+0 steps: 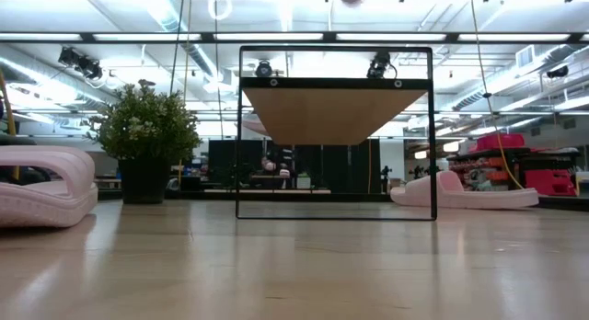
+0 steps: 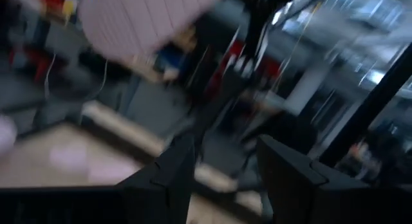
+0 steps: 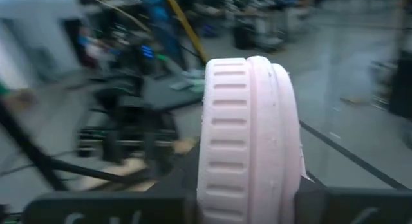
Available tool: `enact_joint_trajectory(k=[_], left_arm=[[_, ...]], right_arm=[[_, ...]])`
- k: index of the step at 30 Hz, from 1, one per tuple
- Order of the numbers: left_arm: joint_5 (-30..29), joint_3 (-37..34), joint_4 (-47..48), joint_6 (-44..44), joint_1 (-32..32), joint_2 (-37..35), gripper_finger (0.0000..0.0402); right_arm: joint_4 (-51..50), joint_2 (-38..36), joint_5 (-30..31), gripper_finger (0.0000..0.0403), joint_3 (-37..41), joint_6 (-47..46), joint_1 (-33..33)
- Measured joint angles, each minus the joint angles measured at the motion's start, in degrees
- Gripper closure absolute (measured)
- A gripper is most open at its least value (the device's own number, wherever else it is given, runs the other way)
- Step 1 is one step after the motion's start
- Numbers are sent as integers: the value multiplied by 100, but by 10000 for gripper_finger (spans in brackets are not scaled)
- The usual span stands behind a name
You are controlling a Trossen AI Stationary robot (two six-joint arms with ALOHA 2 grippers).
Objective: Pick and place slides into the shelf
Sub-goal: Put the pink slide on the shelf
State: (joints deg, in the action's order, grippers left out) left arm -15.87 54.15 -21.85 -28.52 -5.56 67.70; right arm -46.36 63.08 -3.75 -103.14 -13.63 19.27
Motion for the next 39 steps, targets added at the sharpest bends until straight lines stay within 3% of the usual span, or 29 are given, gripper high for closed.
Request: enact_joint_trajectory(k=[7, 20, 28, 39], left_arm=[[551, 0, -1047, 221, 421, 0, 224], [1417, 0, -2165, 1326, 1061, 0, 154], [1532, -2, -2235, 1464, 1064, 0, 158], [1815, -4, -2619, 1417, 1064, 1, 176]], right_arm=[[664, 284, -559, 335, -459, -34, -441], [1774, 679, -897, 335, -521, 14, -1060], [2164, 1085, -1273, 335, -521, -34, -1123], [2613, 1391, -1316, 335, -519, -51, -1122]])
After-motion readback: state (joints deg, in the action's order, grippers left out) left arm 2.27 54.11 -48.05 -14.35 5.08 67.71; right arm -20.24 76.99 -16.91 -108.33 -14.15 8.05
